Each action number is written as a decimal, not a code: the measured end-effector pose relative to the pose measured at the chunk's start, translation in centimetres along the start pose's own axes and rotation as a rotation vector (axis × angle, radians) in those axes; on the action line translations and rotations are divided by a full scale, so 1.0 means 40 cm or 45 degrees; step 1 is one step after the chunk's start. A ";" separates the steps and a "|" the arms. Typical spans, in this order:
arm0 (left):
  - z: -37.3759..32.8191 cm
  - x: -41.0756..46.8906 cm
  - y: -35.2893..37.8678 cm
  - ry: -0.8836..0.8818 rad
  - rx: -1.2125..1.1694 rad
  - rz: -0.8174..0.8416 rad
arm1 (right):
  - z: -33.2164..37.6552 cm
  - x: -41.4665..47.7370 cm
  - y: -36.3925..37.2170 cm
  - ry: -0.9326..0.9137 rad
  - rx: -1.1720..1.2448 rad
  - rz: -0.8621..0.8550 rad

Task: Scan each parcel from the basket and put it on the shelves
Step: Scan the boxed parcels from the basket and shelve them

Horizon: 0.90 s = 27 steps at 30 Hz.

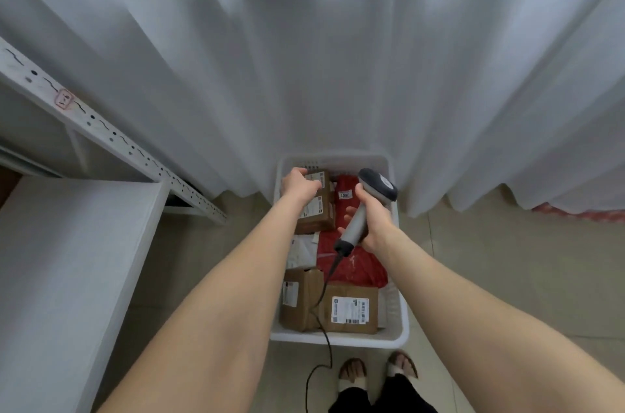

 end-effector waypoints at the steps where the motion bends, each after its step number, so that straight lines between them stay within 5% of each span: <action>1: 0.021 0.042 0.025 -0.020 -0.017 0.008 | -0.004 0.048 -0.001 0.007 0.002 -0.002; 14: 0.377 0.528 0.407 -0.451 -0.557 -0.046 | -0.155 0.717 -0.060 0.071 -0.201 -0.031; 27: 0.574 0.789 0.657 -0.641 -1.236 0.143 | -0.315 1.057 -0.021 0.126 -0.168 0.276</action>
Point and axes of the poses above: each hand's wrist, its own x-axis towards the middle knuckle, its own y-axis out of the palm, z = x × y, the point moved 2 cm from there along x, towards the middle knuckle, and after that the axes turned 5 degrees about x, right-handed, at the moved point
